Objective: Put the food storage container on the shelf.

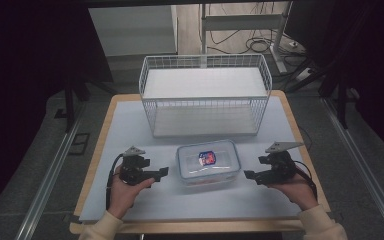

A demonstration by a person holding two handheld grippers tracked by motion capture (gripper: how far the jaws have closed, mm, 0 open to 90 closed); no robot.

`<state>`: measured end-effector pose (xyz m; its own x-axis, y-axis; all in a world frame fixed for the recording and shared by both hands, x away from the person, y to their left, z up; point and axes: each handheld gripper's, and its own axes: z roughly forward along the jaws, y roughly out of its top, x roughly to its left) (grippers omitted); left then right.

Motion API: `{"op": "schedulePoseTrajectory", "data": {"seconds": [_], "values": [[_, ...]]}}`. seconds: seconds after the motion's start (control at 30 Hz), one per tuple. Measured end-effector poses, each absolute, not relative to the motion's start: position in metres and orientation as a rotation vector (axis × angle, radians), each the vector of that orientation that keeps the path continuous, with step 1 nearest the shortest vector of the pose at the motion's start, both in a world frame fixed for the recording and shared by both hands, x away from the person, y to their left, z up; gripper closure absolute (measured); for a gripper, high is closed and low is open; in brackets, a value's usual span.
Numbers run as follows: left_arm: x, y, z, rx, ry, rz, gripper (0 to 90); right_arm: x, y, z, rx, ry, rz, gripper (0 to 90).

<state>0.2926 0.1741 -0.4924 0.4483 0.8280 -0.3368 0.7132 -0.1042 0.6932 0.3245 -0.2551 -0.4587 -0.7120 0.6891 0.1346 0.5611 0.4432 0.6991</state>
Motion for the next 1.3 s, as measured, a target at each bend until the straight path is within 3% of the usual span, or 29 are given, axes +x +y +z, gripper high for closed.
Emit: {"op": "schedulePoseTrajectory", "data": {"seconds": [0.83,1.3], "values": [[0.329,0.127,-0.518,1.728,1.306,-0.242,14.9,0.326,-0.254,-0.458,1.118,2.485,1.117,18.9],[0.329,0.127,-0.519,1.703,1.293,-0.259,22.0,0.340,-0.249,-0.457,1.210,2.474,1.202,20.2]]}}
